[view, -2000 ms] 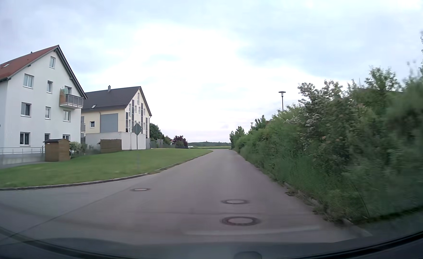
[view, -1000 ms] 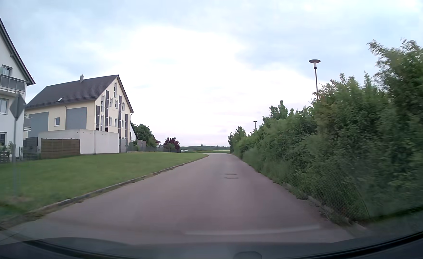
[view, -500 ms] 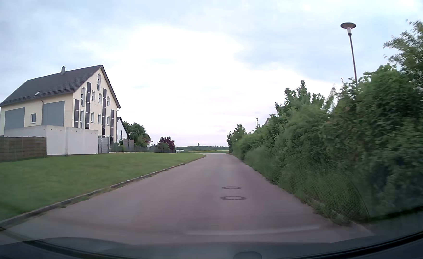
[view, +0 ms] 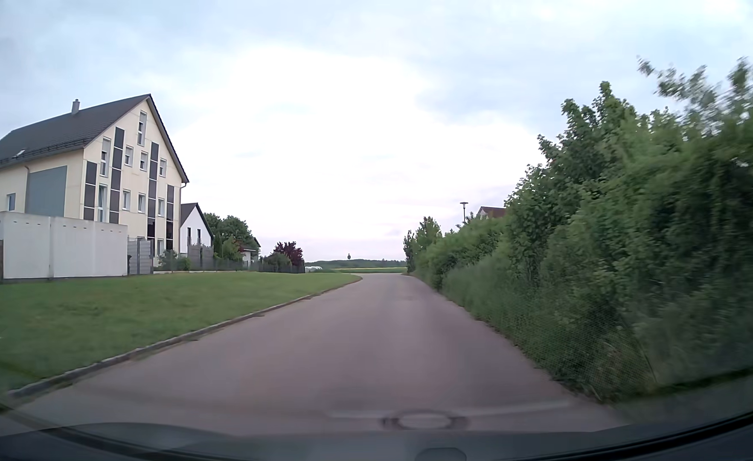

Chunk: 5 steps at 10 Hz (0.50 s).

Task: Follow the waypoints while adhering to traffic rules and regulations

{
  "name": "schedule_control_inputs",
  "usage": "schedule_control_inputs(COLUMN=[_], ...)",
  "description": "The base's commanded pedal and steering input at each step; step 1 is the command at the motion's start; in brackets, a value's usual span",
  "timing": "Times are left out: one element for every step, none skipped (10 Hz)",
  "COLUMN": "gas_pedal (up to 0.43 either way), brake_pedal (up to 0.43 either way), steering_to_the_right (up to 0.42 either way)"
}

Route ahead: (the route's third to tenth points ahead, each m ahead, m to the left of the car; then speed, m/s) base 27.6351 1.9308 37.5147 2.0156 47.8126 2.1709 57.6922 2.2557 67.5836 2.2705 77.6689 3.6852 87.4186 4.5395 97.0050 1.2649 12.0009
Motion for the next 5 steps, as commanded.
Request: schedule_control_inputs(gas_pedal=[0.110, 0.110, 0.110, 0.110, 0.098], brake_pedal=[0.000, 0.000, 0.000, 0.000, 0.000], steering_to_the_right=[0.001, 0.001, 0.000, 0.000, 0.000])
